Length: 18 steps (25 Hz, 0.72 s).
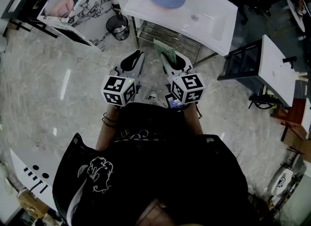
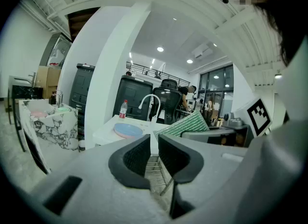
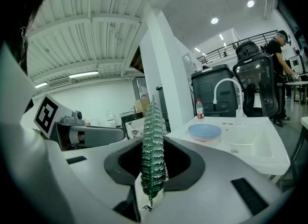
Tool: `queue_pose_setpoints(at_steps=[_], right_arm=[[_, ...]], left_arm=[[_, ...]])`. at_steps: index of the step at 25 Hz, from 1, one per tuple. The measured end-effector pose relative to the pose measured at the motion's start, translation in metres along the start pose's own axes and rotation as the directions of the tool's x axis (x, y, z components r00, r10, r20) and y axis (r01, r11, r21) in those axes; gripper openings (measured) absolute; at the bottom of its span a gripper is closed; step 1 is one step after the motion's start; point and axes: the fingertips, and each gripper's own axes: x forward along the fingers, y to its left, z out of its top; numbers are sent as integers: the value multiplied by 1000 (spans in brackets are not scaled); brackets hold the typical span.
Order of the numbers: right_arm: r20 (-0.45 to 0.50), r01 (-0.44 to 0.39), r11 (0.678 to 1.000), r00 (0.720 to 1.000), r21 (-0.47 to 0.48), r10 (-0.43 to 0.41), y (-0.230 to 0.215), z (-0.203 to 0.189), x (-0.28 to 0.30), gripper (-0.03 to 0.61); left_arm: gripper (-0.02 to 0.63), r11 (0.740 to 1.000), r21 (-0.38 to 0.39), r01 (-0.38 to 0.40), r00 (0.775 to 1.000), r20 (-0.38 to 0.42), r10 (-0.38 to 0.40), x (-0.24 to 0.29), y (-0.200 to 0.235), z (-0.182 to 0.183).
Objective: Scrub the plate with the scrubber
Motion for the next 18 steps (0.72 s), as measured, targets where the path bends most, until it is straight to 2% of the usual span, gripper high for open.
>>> queue_pose_setpoints(at_steps=[5,11,18], right_arm=[[2,-1,1000,1000,8,1,-7,-1,-3,89],[31,-8,998,999,61,6,-12,0,-6,89],[42,-18,996,999,82,15,-17,3,8,91]], left_arm=[[61,1000,8,6,1000,-2,-6,6,-7,-3],[61,1000,17,4,1000,-10,-4,4,-12,-2],[61,999,41,-21,1000,-18,22,1,1,3]])
